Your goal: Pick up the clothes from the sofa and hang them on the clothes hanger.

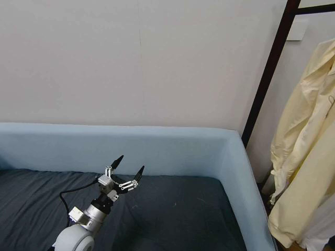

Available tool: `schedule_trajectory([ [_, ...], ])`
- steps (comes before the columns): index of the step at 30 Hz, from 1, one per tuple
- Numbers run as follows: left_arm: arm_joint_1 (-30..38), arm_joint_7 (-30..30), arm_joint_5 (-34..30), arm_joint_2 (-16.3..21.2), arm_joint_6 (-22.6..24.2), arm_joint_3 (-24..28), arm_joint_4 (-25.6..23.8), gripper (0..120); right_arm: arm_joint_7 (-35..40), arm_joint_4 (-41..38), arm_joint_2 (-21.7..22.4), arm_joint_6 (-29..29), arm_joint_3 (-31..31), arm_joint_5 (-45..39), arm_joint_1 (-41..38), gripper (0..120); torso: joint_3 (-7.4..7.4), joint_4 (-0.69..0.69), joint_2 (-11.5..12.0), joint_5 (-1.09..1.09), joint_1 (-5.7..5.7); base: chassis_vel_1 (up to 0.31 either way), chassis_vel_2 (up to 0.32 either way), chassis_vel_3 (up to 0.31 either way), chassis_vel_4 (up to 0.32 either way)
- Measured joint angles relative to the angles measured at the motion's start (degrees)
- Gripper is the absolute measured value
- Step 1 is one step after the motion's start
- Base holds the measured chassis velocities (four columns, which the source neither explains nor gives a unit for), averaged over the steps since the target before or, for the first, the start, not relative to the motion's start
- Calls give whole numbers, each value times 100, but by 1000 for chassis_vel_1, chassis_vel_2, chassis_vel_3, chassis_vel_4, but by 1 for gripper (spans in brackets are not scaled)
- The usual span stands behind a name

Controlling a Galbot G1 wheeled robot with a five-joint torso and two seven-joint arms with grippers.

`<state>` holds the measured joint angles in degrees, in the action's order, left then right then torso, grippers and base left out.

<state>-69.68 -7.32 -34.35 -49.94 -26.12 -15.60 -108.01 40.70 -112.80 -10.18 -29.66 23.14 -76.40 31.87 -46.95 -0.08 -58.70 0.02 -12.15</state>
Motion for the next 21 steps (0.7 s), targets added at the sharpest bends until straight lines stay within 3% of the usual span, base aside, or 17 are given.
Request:
schedule_trajectory([
  [2,27,0,-1,23,-3,-4,55,100,-332,112,-128,73,-65,447,10,8,0,0,0,-1,0,0,0,0,0],
  [8,157,5,-11,14,17,90,167,100,-321,168,-354,-2,-241,726,-142,8,1,-1,0,-4,0,0,0,0,0],
  [13,247,-2,-3,-79,65,218,268,100,-139,599,-798,-82,-1415,773,-1183,8,0,-4,0,-2,0,0,0,0,0],
  [14,259,-6,1,-101,71,236,323,100,-20,1198,-1330,67,-2363,1040,-2113,8,0,2,0,-3,0,0,0,0,0],
  [15,256,-6,0,-91,72,230,338,100,110,1597,-1742,155,-2797,1269,-2531,8,0,4,0,-4,-1,0,0,0,0],
  [21,225,0,-6,33,44,163,402,100,415,2017,-2260,158,-3320,1645,-3198,8,0,0,1,-4,-1,0,0,0,0],
])
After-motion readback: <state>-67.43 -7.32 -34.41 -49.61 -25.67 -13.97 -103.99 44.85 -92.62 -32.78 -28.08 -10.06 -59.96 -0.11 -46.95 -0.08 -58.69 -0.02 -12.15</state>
